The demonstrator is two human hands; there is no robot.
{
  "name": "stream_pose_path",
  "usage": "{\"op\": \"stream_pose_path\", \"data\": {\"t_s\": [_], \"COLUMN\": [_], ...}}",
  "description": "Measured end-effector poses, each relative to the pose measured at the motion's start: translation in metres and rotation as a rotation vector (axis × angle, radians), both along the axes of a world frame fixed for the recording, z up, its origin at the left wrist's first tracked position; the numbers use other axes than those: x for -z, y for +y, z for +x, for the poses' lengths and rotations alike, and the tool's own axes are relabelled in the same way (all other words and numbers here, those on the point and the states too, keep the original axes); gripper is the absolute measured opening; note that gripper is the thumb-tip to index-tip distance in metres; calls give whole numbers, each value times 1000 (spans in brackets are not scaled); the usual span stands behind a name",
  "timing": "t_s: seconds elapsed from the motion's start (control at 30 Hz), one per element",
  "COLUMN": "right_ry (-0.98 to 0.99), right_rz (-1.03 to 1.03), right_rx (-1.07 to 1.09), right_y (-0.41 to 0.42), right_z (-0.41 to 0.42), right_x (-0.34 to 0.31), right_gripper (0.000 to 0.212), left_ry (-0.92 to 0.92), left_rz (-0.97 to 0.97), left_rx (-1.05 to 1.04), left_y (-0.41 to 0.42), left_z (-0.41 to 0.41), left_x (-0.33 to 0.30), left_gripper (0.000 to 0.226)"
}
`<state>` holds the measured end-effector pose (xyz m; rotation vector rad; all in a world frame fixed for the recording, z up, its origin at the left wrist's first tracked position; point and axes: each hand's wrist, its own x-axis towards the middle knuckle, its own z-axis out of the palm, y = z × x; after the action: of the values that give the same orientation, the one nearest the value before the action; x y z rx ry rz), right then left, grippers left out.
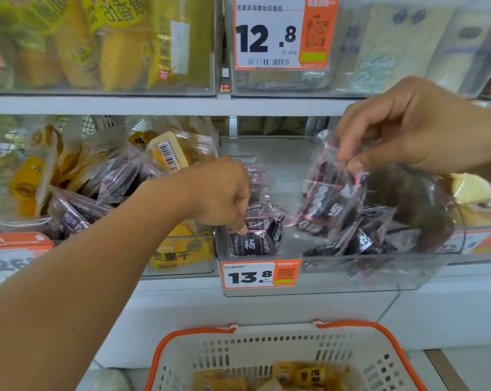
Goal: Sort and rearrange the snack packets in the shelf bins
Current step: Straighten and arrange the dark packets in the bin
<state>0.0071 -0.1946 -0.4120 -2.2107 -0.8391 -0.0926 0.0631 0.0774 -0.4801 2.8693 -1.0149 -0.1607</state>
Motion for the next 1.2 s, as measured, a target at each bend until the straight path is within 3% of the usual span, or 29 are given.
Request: {"op": "stream_pose_path", "data": {"t_s": [0.23,0.37,0.47,0.67,0.8,0.97,1.1,1.2], "right_ry": [-73,-116,-132,-27,201,152,-124,-23], "right_rz": [-156,-222,-260,-247,-124,-204,-513,-655], "right_rx": [-75,-88,-67,-48,54,71,6,-78], "right_y": [62,80,83,81,79,89,115,125], "right_z": [-7,-8,-8,-11,-7,-6,-5,-1], "right_x": [47,75,77,82,83,81,87,81], "right_gripper": [27,28,30,38,49,28,7,15], "left_ry": [102,103,96,125,132,184,188,203], "left_rz": [-72,-42,-27,-123,-111,-141,-137,-139], "left_rx": [29,57,66,71,80,73,81,90], "left_y": [7,10,9,12,11,11,11,12], "left_z": [6,12,12,9,9,9,9,8], "left_x": [-9,-7,-6,-11,-12,-9,-7,-7], "left_gripper": [1,21,20,6,7,9,5,8]}}
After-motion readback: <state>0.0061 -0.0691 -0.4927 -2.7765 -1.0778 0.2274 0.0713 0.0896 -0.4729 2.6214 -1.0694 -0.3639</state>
